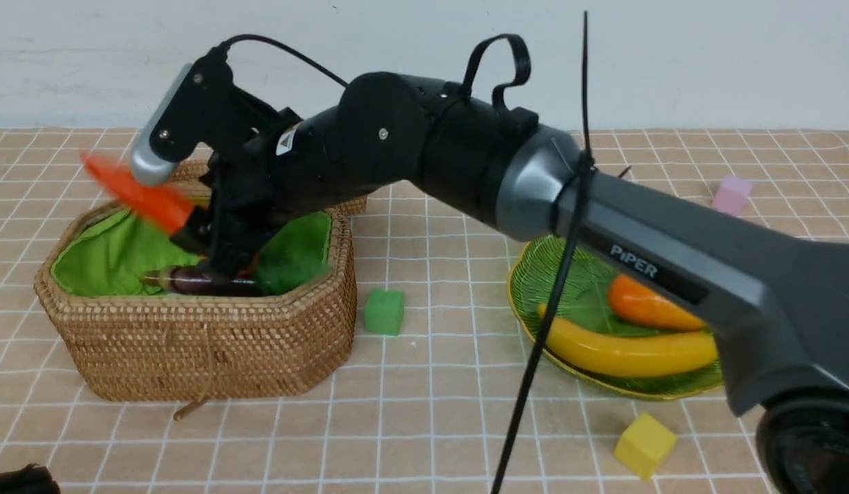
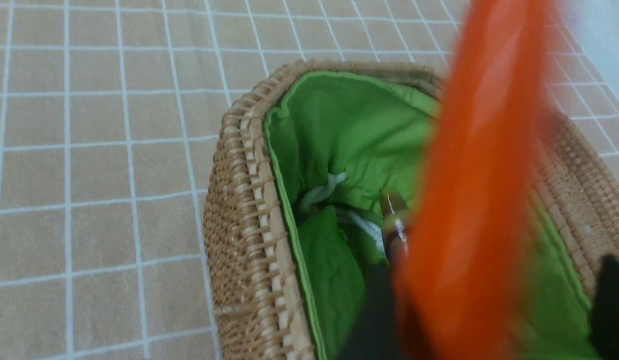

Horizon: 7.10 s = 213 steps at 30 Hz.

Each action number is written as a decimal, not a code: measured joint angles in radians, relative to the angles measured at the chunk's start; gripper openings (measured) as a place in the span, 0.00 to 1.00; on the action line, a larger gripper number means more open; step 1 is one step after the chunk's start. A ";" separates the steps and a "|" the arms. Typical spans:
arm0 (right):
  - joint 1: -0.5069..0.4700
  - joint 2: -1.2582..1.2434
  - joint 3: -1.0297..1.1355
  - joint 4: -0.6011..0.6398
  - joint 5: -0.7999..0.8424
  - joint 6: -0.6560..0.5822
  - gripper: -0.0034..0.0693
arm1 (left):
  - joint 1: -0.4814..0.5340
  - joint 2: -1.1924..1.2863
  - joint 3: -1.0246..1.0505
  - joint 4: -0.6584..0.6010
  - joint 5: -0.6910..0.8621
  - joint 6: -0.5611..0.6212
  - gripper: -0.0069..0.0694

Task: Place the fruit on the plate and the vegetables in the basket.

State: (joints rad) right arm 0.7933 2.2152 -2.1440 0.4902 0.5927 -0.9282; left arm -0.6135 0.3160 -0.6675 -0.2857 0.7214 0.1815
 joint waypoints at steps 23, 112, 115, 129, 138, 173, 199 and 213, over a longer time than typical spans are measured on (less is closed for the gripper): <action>-0.647 -0.517 0.407 -0.613 0.651 1.040 0.17 | 0.000 0.000 0.000 -0.064 0.014 0.128 0.08; -0.537 -2.145 1.647 -0.310 0.385 1.094 0.20 | 0.000 -0.303 0.521 -0.143 -0.490 0.109 0.07; -0.537 -2.181 1.658 -0.311 0.372 1.094 0.23 | 0.000 -0.303 0.521 -0.143 -0.476 0.109 0.07; -0.770 -2.201 1.887 -0.260 0.017 0.928 0.04 | 0.000 -0.303 0.521 -0.143 -0.458 0.109 0.07; -0.817 -2.225 2.157 -0.169 -0.188 0.691 0.04 | 0.000 -0.303 0.521 -0.145 -0.458 0.108 0.07; -0.817 -2.225 2.157 -0.191 -0.191 0.678 0.04 | 0.345 -0.326 0.649 0.133 -0.708 -0.294 0.07; -0.817 -2.226 2.157 -0.192 -0.191 0.678 0.06 | 0.456 -0.326 0.698 0.243 -0.349 -0.543 0.07; -0.817 -2.226 2.157 -0.192 -0.191 0.678 0.07 | 0.456 -0.326 0.698 0.243 -0.349 -0.543 0.07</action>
State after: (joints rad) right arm -0.0241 -0.0111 0.0134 0.2982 0.4017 -0.2503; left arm -0.1579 -0.0097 0.0306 -0.0426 0.3729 -0.3614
